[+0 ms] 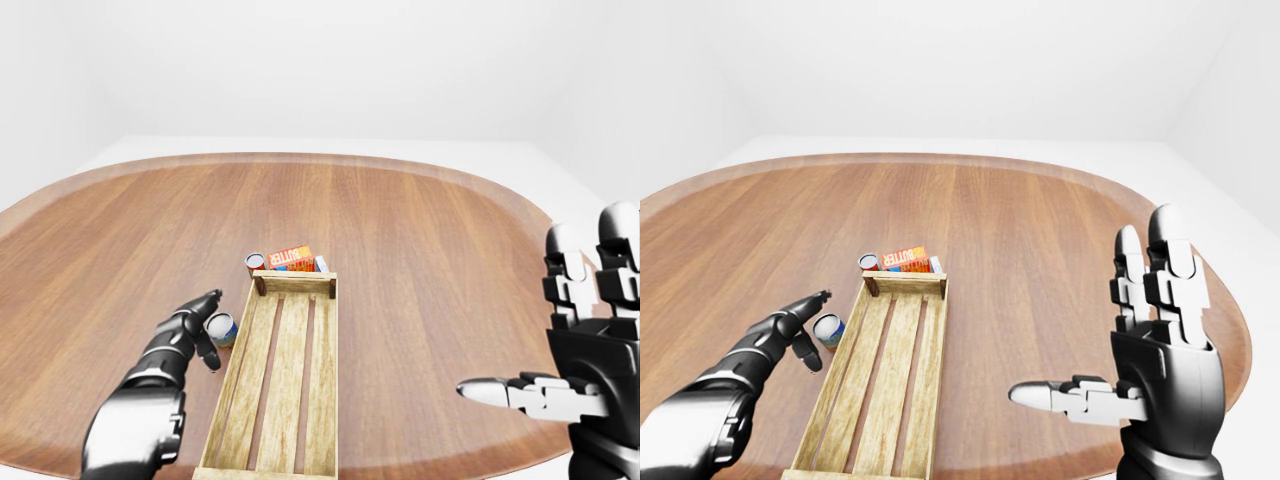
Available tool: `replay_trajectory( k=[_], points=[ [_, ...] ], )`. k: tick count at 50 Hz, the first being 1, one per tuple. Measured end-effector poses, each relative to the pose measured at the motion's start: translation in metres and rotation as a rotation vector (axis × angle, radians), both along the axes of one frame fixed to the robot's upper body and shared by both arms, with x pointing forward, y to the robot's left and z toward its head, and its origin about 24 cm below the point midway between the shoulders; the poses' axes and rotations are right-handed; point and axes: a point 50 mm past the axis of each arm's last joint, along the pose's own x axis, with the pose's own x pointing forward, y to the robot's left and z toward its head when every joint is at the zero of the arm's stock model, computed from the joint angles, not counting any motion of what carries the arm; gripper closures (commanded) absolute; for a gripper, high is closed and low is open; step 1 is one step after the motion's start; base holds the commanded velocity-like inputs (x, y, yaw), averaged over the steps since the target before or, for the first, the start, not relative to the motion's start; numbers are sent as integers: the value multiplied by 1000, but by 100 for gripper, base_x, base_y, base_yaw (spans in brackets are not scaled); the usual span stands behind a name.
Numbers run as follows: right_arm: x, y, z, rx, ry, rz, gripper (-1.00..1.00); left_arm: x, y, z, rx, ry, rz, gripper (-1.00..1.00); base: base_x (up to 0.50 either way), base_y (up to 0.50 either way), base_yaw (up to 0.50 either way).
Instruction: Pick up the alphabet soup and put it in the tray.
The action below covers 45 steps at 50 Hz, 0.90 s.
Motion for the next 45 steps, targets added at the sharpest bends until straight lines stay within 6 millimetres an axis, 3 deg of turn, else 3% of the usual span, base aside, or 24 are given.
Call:
replay_trajectory(
  k=[1,2,4,31,45],
  points=[
    [0,0,0,0,0,0,-100,0,0,0,0,0,2,-56,0,0,0],
    [0,0,0,0,0,0,-100,0,0,0,1,0,4,-23,0,0,0],
    [1,0,0,0,0,0,-100,0,0,0,0,1,7,100,0,0,0],
    [2,0,-3,7,16,3,-100,-6,0,-8,-7,34,27,100,0,0,0],
    [2,1,-3,7,16,6,-100,-10,17,-3,8,-5,70,100,0,0,0]
  ],
)
